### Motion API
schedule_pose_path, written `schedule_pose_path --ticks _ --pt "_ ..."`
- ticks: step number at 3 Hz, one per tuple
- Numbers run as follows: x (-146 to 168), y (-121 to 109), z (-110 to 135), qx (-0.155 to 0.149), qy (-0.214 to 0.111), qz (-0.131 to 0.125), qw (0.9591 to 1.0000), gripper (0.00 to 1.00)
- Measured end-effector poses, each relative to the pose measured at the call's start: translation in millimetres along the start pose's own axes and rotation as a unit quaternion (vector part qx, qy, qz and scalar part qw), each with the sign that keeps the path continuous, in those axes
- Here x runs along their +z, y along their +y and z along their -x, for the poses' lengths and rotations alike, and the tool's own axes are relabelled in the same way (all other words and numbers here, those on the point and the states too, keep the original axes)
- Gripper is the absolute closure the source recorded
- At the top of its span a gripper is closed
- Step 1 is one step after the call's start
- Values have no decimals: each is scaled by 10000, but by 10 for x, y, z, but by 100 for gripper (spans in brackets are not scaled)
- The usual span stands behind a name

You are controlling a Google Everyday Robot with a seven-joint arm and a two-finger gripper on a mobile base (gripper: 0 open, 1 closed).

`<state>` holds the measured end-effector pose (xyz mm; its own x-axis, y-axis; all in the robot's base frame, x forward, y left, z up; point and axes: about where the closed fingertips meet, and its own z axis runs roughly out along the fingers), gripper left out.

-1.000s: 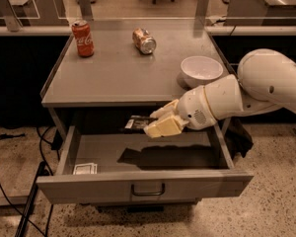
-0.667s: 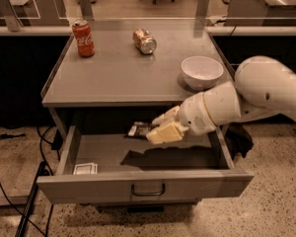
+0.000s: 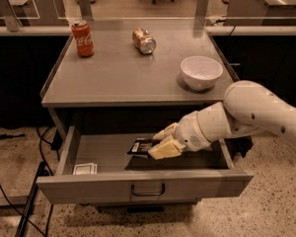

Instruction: Place rxbar chocolate into top drawer

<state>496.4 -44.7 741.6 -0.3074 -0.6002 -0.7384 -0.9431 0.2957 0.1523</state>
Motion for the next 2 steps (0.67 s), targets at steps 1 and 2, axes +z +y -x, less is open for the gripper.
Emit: schedule_pose_path --ticks 1,2 --pt "208 -137 -229 -303 7 -50 9995 100" --pt "429 -266 -439 -727 -9 -41 9973 100"
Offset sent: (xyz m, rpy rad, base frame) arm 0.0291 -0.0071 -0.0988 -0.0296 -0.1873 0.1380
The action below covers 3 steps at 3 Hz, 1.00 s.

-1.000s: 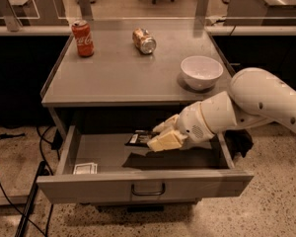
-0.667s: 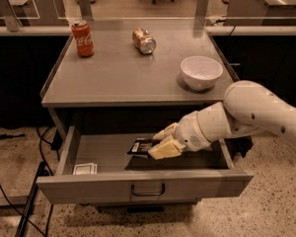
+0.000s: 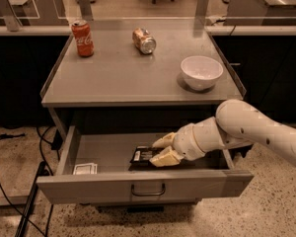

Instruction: Place rxbar chocolate into top drawer

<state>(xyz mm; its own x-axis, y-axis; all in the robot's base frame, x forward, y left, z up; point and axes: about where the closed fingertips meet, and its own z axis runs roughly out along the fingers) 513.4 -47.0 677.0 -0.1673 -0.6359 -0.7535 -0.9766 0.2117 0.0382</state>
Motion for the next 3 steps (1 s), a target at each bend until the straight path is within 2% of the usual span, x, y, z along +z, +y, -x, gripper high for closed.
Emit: schedule_pose_path --ticks 1,3 --pt "0 0 -1 0 1 -1 10000 100" --pt "76 -135 -295 -141 192 -209 9995 100"
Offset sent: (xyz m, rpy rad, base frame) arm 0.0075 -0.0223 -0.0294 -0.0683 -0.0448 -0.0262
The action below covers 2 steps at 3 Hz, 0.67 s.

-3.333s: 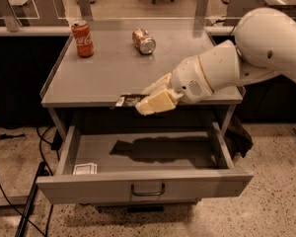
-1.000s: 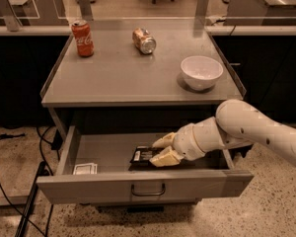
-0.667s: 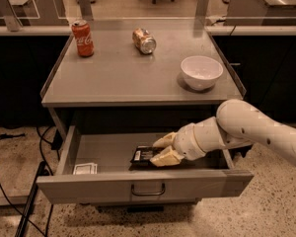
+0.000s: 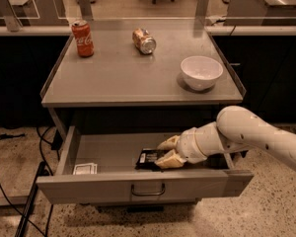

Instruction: Place rxbar chocolate into top drawer

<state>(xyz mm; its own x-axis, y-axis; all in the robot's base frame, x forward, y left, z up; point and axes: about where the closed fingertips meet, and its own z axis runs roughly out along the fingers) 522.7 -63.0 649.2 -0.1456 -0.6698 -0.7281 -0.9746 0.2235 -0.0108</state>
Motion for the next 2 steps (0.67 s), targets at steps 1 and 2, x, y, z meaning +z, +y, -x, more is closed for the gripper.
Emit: schedule_pose_path --ticks 1,2 --pt "88 -105 -91 -84 2 -61 9999 100" --pt "197 -202 -168 -114 4 -67 9999 100"
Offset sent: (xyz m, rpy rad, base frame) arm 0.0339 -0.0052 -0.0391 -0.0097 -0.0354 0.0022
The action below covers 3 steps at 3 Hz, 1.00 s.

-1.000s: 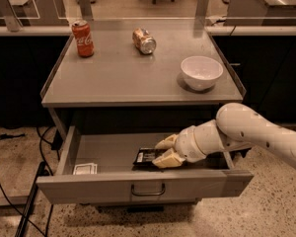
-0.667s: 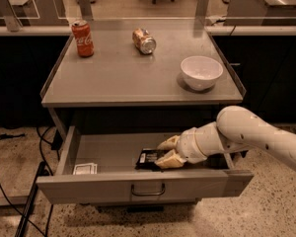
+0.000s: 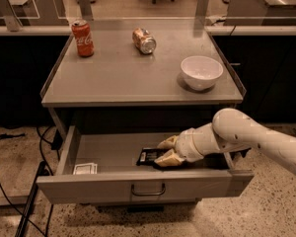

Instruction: Place rxbar chocolate into top drawer

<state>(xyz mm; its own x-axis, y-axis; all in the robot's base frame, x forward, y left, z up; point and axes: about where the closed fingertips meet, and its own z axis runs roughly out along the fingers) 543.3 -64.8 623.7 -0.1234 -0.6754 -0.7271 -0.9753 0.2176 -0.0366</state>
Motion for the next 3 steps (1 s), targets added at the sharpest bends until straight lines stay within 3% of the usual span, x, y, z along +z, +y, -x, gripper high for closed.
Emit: schedule_pose_path --ticks 2,3 --pt "202 -100 -100 -47 -2 93 9999 100" --pt "202 -100 -100 -47 -3 93 9999 81"
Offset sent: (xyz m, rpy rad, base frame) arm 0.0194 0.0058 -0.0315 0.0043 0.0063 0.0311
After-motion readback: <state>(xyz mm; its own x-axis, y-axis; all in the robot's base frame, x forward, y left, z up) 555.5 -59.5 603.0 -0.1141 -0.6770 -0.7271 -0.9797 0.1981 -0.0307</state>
